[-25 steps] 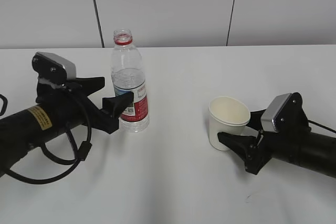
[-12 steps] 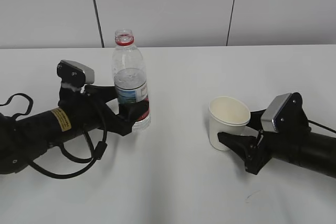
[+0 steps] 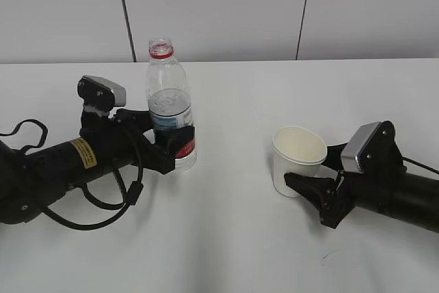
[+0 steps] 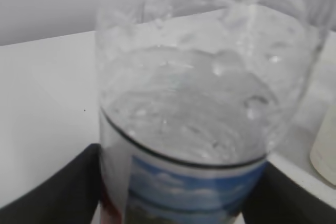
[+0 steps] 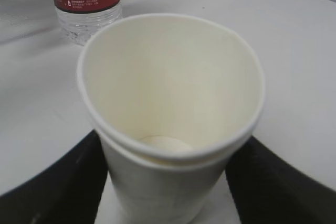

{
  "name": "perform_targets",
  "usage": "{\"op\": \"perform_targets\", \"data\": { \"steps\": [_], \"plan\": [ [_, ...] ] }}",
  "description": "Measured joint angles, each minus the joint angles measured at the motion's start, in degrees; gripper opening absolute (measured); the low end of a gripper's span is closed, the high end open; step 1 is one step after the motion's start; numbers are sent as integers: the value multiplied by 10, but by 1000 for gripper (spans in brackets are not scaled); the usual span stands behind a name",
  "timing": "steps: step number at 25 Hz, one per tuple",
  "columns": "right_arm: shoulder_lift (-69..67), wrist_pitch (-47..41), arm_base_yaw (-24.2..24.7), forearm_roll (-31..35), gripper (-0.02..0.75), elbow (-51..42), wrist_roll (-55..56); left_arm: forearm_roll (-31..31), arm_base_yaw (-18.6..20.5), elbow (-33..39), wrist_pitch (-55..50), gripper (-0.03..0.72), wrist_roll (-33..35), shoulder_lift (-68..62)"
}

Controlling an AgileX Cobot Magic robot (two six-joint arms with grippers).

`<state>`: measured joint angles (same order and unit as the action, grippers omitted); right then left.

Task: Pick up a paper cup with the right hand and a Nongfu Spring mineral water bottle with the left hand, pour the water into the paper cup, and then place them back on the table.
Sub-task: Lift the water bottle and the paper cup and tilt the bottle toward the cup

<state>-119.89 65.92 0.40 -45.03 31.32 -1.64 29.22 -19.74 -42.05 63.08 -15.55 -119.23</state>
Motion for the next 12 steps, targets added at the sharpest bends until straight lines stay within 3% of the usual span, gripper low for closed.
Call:
{"op": "perform_targets", "data": {
  "steps": [5,12],
  "plan": [
    [0,0,0,0,504,0,0,0,-1,0,1,398,0,0],
    [0,0,0,-18,504,0,0,0,-1,0,8,361,4,-3]
  ]
}}
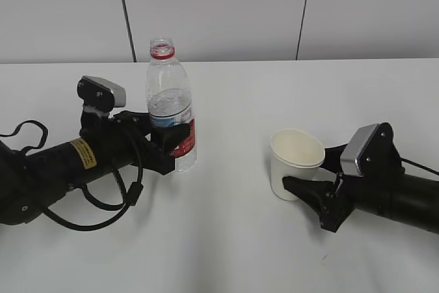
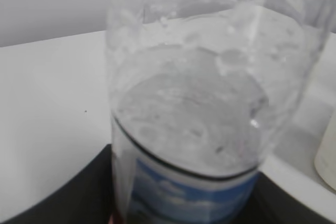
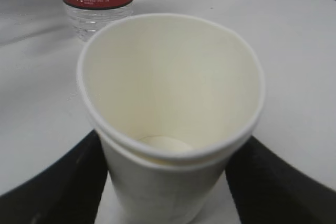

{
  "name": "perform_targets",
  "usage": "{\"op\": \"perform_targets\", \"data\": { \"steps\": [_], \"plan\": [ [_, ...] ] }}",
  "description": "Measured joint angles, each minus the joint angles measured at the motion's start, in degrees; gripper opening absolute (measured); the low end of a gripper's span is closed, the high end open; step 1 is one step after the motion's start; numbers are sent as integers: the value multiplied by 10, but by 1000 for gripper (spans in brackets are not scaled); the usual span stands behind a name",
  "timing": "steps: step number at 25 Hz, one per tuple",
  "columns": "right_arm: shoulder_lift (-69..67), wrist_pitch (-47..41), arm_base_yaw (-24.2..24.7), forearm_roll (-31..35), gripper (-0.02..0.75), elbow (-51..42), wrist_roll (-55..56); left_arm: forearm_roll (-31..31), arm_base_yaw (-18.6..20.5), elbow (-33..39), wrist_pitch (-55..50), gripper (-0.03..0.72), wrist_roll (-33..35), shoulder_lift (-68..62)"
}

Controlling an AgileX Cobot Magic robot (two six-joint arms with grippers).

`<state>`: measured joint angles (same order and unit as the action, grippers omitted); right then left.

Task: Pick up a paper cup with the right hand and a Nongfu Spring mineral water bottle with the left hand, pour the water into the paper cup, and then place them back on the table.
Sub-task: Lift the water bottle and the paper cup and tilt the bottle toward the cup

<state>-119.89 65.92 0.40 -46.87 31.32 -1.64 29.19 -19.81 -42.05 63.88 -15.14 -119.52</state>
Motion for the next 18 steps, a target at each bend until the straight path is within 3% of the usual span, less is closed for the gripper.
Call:
{"op": "perform_targets", "data": {
  "steps": [9,18],
  "plan": [
    [40,0,-3,-63,504,4,10,-25,0,0,-14,357,173,30],
    [40,0,-76,-78,504,44,60,-77,0,0,-14,354,343,69]
  ]
}}
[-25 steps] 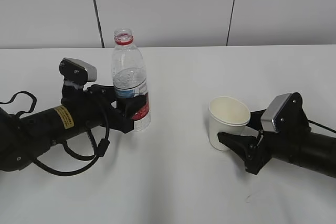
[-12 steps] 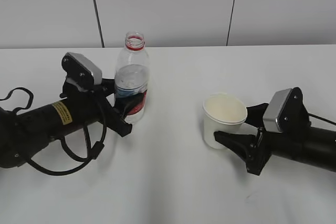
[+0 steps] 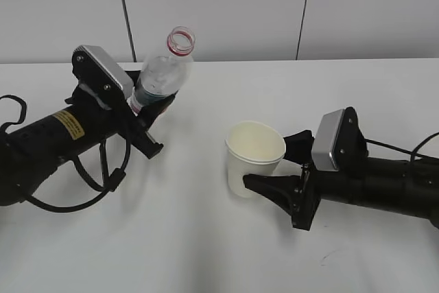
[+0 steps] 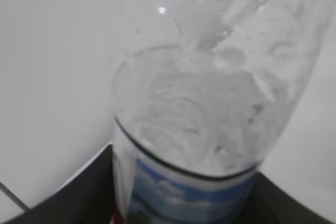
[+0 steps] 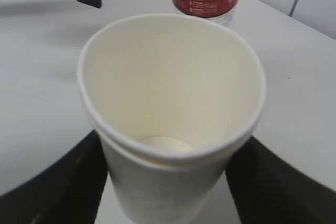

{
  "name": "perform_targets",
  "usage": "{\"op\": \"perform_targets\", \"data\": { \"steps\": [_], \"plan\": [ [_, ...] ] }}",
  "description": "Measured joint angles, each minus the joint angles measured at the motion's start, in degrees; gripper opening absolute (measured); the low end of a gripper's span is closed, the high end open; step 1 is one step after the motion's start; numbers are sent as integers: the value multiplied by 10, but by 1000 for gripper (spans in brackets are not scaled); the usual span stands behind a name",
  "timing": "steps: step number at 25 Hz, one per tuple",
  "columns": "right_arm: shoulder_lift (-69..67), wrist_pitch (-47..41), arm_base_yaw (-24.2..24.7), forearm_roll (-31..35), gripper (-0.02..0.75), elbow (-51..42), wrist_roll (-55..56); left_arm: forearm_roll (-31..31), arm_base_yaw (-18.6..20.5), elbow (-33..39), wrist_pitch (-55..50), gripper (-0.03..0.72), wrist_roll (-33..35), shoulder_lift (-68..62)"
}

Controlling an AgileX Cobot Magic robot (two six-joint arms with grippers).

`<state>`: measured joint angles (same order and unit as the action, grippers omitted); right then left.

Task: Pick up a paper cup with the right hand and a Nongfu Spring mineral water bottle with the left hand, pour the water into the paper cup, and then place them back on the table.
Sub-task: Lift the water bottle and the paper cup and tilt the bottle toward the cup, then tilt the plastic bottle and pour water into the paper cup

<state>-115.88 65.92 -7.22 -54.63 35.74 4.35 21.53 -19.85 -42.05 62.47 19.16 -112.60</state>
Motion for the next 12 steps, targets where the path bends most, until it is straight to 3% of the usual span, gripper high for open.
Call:
{"op": "perform_targets", "data": {
  "steps": [12],
  "plan": [
    [0,-40,-38,-29,504,62,82,-35,0,0,-2,353,235,2]
  ]
}}
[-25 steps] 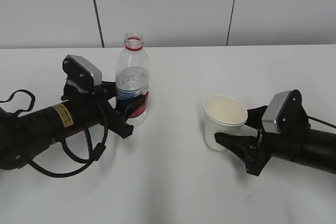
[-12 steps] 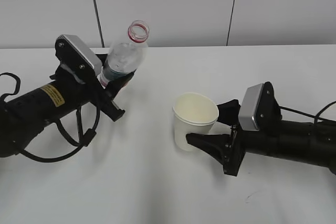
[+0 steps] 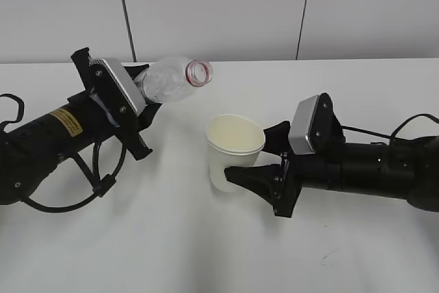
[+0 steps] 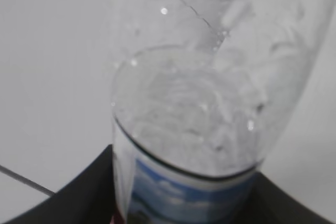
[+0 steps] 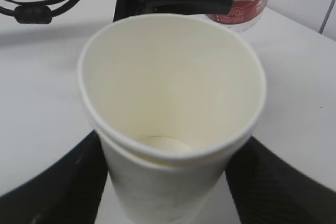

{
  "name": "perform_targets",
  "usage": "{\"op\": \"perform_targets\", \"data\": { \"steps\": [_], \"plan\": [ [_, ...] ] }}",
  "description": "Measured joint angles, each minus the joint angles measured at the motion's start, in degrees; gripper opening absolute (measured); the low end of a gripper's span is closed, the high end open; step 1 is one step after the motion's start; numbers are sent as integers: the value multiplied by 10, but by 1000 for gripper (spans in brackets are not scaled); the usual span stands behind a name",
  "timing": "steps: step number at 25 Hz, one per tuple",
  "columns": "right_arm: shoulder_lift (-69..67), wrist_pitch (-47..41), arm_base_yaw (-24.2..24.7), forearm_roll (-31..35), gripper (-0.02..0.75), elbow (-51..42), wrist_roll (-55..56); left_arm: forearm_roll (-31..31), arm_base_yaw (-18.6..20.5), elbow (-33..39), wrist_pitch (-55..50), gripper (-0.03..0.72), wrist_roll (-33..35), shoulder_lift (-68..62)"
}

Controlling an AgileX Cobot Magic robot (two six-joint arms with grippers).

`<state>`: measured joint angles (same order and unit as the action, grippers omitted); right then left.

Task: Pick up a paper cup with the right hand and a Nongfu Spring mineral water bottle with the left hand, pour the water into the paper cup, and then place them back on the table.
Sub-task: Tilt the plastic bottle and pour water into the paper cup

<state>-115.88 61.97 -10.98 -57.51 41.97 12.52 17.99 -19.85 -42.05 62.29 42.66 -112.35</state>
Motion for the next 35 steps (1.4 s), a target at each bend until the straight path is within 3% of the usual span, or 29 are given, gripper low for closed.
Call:
{"op": "perform_targets", "data": {
  "steps": [9,22,35],
  "plan": [
    [0,-41,-12,-17,503,10,18,-2,0,0,0,350,73,0],
    [-43,-32,-26,-18,503,36,20,-2,0,0,0,348,183,0],
    [-43,-31,-30,-18,503,37,20,0,0,0,0,329,211,0]
  ]
}}
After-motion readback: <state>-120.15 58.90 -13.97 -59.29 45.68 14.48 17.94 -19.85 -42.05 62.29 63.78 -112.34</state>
